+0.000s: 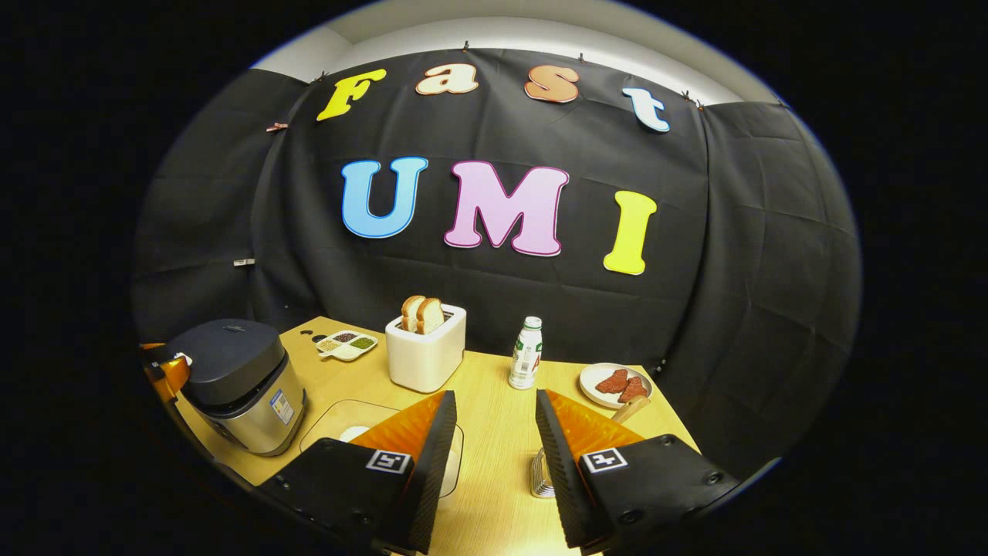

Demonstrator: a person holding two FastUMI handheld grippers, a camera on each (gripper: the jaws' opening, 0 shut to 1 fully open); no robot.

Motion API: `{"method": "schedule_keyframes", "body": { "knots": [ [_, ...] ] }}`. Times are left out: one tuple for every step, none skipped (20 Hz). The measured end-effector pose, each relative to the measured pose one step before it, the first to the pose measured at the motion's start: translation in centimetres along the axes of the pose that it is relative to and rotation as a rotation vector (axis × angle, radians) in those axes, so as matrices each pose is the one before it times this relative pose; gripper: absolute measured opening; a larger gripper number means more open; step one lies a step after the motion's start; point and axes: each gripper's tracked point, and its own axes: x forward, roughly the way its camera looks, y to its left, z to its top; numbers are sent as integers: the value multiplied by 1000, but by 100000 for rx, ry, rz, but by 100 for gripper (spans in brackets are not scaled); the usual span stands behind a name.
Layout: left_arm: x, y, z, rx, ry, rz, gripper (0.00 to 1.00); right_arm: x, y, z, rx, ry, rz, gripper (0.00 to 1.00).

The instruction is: Close the left gripper, press the button to open the rice cooker; take a wooden spoon from the chopstick holder with the right hand, scoop a spoonful of rice and pour it into the rice cooker, then put the wooden spoon back into the chopstick holder.

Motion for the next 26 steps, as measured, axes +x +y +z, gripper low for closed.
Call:
{"method": "schedule_keyframes", "body": {
  "knots": [
    [-78,-5,-369,-883,673,-279,95,-10,-23,-46,198,48,-145,66],
    [28,-175,115,773,-1805,-344,97,-38,-36,-47,78,194,-162,66],
    [-202,-59,-75,628,420,-237,95,-4,23,7,14,63,-44,66],
    [-19,-34,467,970,-2252,-489,96,18,-5,-73,13,94,-35,66],
    [268,45,-431,-260,-131,-73,96,33,49,-103,-144,235,28,66],
    [40,35,193,12,-1057,-121,96,29,-23,-87,-86,282,-117,66],
    [86,17,-289,254,-23,234,96,59,14,-67,37,177,-92,66],
    [67,-133,43,823,-602,-133,96,7,-28,-10,282,104,-148,66],
    [42,-28,-105,1038,-1387,-749,96,98,43,-151,192,377,-95,66],
    [135,-50,-709,-91,1778,-781,96,130,136,-152,378,407,498,66],
    [-109,-106,81,137,-2199,-374,95,121,373,-290,606,1041,1106,66],
    [-13,14,-126,771,81,-35,96,-41,58,-176,160,689,251,66],
    [-135,73,155,6,-785,211,96,20,61,95,-269,-286,-57,66],
    [239,119,-203,-886,-332,89,96,-70,-29,235,-341,-780,-263,66],
    [-32,-21,-55,-523,275,96,96,17,159,93,-200,-224,257,66],
    [54,-4,131,376,-731,121,96,86,84,-46,-222,93,127,65],
    [-28,-3,-170,-59,56,151,96,-58,20,88,-109,-106,29,66],
    [-43,-21,83,78,-441,37,96,29,-97,33,-26,-157,-312,65],
    [42,16,37,-206,-276,52,96,-29,-91,-1,65,15,-287,66],
    [12,69,101,-949,281,181,96,23,-106,5,211,-70,-433,66],
    [-13,50,219,-949,-219,223,95,-71,-204,102,219,-242,-563,66],
    [117,-118,142,776,392,524,96,-69,-113,76,344,-115,-572,66],
    [-8,334,48,1418,-185,2262,95,-79,-117,66,324,-106,-452,66],
    [-9,629,758,2449,-2336,3378,95,-121,-107,151,241,-297,-632,65],
    [4,-217,787,2573,-2125,683,98,-127,-112,206,245,-411,-602,65],
    [56,-339,917,1866,-1912,-1049,96,-205,-66,155,267,-383,-590,66]
  ]
}}
